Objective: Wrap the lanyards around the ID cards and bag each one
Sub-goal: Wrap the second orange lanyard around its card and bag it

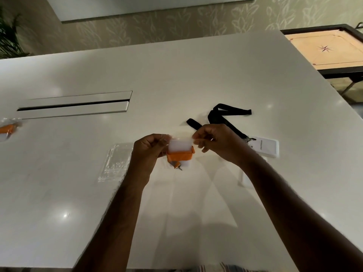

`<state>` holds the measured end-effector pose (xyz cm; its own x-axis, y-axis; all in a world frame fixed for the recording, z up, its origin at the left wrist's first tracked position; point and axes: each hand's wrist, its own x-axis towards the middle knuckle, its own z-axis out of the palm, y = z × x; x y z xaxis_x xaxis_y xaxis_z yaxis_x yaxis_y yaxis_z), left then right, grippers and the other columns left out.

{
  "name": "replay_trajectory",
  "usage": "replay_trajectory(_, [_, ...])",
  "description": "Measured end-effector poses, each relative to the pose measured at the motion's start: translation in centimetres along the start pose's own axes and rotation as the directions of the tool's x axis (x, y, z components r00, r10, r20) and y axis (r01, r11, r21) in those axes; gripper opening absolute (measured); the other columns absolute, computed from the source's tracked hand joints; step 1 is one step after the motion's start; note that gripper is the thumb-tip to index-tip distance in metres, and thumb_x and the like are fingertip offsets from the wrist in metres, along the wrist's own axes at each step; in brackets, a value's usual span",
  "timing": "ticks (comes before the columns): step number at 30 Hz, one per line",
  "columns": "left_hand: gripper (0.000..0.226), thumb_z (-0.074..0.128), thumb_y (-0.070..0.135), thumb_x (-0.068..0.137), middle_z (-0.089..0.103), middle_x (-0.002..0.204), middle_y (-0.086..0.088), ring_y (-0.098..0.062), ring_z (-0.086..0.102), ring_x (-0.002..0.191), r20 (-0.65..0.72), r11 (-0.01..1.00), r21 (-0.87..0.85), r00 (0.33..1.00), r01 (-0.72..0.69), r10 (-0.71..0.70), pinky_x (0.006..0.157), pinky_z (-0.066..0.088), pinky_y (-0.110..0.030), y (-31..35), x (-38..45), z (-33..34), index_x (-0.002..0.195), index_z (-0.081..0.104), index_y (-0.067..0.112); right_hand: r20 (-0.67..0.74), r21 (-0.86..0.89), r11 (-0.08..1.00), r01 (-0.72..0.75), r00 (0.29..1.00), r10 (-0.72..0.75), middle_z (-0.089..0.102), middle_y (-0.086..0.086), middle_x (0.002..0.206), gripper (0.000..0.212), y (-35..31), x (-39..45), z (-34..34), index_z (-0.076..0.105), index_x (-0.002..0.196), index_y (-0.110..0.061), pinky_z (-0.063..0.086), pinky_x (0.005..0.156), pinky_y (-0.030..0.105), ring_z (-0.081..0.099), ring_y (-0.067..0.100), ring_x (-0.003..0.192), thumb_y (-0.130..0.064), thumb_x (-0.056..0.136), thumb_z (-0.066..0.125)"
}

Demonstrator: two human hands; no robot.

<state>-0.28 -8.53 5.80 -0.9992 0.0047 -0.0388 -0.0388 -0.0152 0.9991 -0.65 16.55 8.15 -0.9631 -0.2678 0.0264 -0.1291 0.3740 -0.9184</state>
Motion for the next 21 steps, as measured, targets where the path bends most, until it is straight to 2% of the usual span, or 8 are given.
replay_trajectory(3, [0.011,0.072,0.015,0.096,0.081,0.102,-0.008,-0.026,0.077,0.098,-0.03,1.0,0.015,1.0,0.004,-0.004,0.076,0.063,-0.033,-0.12,0.12,-0.3,0.105,0.077,0.009,0.013,-0.064,0.998,-0.012,1.0,0.013,0.075,-0.009,0.077,0.015,-0.14,-0.07,-0.39,0.074,0.093,-0.024,0.058,0.068,0.016,0.074,0.004,0.071,-0.01,0.098,0.075])
replay_trajectory(7, [0.009,0.073,0.014,0.095,0.081,0.099,-0.011,-0.029,0.077,0.096,0.004,0.999,0.045,1.0,0.002,-0.002,0.079,0.065,-0.037,0.06,0.24,-0.43,0.101,0.077,0.009,0.023,-0.116,0.993,-0.001,1.0,0.004,0.072,-0.008,0.088,0.013,-0.2,-0.16,-0.03,0.07,0.094,-0.021,0.057,0.065,0.016,0.071,0.0,0.074,-0.01,0.102,0.068])
replay_trajectory(11, [0.013,0.077,0.022,0.089,0.081,0.097,-0.009,-0.027,0.078,0.091,0.003,1.0,0.015,1.0,0.008,-0.008,0.073,0.064,-0.033,0.37,-0.06,-0.28,0.096,0.077,0.011,0.017,-0.175,0.985,-0.003,1.0,0.006,0.068,-0.003,0.093,0.008,0.05,-0.37,0.3,0.067,0.1,-0.017,0.064,0.073,0.03,0.071,0.017,0.085,-0.021,0.106,0.063])
replay_trajectory(14, [0.014,0.081,0.025,0.083,0.081,0.091,-0.009,-0.024,0.078,0.085,-0.016,1.0,0.015,1.0,0.006,-0.006,0.072,0.064,-0.031,0.33,-0.26,0.02,0.088,0.077,0.012,-0.014,-0.238,0.971,0.004,1.0,-0.007,0.069,-0.002,0.094,0.009,-0.03,-0.51,0.45,0.067,0.103,-0.015,0.062,0.079,0.039,0.071,0.02,0.086,-0.022,0.107,0.061])
replay_trajectory(17, [0.009,0.08,0.02,0.086,0.081,0.09,-0.011,-0.026,0.078,0.086,-0.036,1.0,0.02,0.999,-0.02,0.021,0.077,0.065,-0.036,0.04,-0.38,0.2,0.084,0.076,0.012,-0.048,-0.247,0.969,0.028,0.998,-0.041,0.069,-0.008,0.09,0.009,-0.21,-0.64,0.38,0.067,0.102,-0.013,0.059,0.076,0.03,0.069,0.014,0.083,-0.019,0.106,0.062])
replay_trajectory(19, [0.02,0.08,0.029,0.084,0.08,0.094,-0.015,-0.031,0.077,0.092,-0.053,0.999,0.031,0.998,-0.036,0.038,0.081,0.064,-0.042,0.09,-0.53,0.19,0.087,0.076,0.01,-0.047,-0.224,0.973,0.053,0.997,-0.065,0.068,-0.014,0.09,0.008,-0.31,-0.73,0.36,0.069,0.102,-0.013,0.056,0.075,0.015,0.067,0.001,0.086,-0.018,0.106,0.063])
replay_trajectory(21, [0.029,0.078,0.032,0.085,0.08,0.096,-0.015,-0.031,0.077,0.093,-0.059,0.998,0.039,0.997,-0.039,0.041,0.083,0.064,-0.042,0.13,-0.64,0.17,0.094,0.076,0.005,-0.052,-0.182,0.981,0.067,0.996,-0.077,0.069,-0.017,0.096,0.008,-0.39,-0.77,0.39,0.071,0.104,-0.012,0.05,0.075,0.008,0.066,-0.006,0.091,-0.017,0.104,0.066])
